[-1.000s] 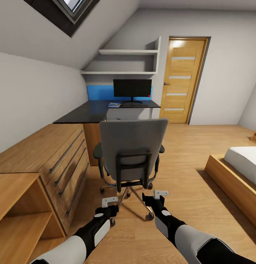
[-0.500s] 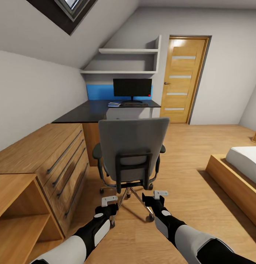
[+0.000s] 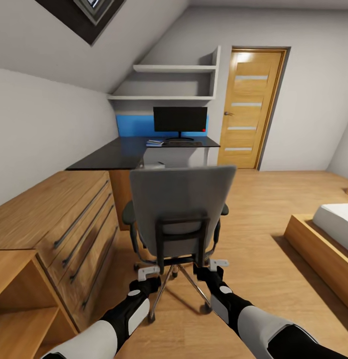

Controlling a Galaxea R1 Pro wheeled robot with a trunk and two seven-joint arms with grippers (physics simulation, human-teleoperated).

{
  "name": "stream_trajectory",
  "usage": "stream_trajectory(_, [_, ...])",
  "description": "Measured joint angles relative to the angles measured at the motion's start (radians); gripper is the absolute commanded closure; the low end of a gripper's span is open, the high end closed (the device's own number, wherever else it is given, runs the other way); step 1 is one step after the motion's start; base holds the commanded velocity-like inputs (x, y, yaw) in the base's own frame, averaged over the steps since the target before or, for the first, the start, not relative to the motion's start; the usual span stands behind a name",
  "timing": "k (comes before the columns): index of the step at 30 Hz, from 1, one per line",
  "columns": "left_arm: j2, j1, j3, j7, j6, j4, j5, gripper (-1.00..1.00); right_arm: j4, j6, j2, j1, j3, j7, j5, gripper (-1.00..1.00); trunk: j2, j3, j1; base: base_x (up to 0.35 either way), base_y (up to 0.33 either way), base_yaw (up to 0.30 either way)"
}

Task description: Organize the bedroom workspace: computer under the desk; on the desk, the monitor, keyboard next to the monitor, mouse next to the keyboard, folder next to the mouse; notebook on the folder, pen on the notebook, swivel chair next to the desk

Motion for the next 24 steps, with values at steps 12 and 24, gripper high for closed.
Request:
stream_trajectory(12, [0.000,0.000,0.000,0.000,0.000,0.000,-0.001,-1.00,-0.001,0.000,0.000,0.000,0.000,0.000,0.000,-1.00,0.000,0.001,0.000,0.228,0.000,-0.014])
stream_trajectory(24, [0.000,0.000,0.001,0.000,-0.001,-0.001,-0.001,-1.00,0.000,0.000,0.001,0.000,0.000,0.000,0.001,-1.00,0.000,0.003,0.000,0.242,0.000,-0.028])
